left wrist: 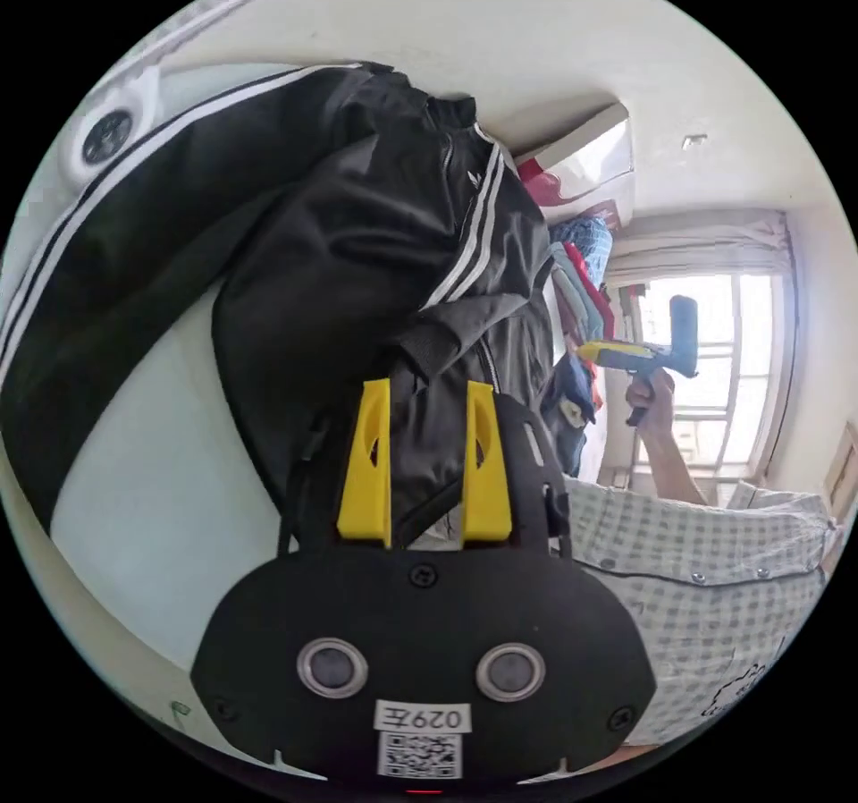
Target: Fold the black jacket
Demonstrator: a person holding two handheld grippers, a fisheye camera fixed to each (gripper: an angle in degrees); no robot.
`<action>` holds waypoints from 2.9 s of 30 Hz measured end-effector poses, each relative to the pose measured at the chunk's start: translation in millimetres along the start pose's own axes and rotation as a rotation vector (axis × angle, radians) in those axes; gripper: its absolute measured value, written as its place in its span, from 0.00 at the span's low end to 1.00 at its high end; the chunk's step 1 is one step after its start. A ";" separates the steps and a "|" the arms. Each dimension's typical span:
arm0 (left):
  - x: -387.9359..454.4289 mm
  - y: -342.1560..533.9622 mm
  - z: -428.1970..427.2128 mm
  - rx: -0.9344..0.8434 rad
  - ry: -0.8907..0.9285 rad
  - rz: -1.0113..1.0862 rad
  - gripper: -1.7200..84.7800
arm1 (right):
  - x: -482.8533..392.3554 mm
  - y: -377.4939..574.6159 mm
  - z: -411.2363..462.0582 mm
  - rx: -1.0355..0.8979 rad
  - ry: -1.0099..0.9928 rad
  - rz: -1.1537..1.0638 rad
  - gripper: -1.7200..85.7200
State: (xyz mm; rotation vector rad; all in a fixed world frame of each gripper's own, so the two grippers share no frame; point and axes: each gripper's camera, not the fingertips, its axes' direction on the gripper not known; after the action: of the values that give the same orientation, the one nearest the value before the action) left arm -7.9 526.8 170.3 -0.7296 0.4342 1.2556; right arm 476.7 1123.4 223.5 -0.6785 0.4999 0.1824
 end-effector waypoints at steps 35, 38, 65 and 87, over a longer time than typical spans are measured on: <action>71.4 -54.9 101.2 -0.354 -0.105 0.208 0.14 | 5.3 -59.1 173.2 -0.324 0.039 -0.004 0.01; 78.1 -59.7 113.2 -0.419 -0.212 0.250 0.09 | 7.7 -45.4 170.6 -0.340 0.164 0.026 0.01; 16.8 -108.4 -0.2 -0.230 0.081 0.072 0.08 | 107.8 -111.9 13.3 0.045 0.160 0.216 0.01; -8.7 -108.2 17.9 -0.149 -0.358 -0.314 0.01 | 172.5 -272.9 -43.9 -0.042 0.316 0.111 0.01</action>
State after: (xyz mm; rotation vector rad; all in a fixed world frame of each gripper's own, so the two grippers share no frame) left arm 91.7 519.0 216.4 -0.6514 -0.0671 1.0971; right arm 696.8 885.9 259.7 -0.7252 0.8392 0.1910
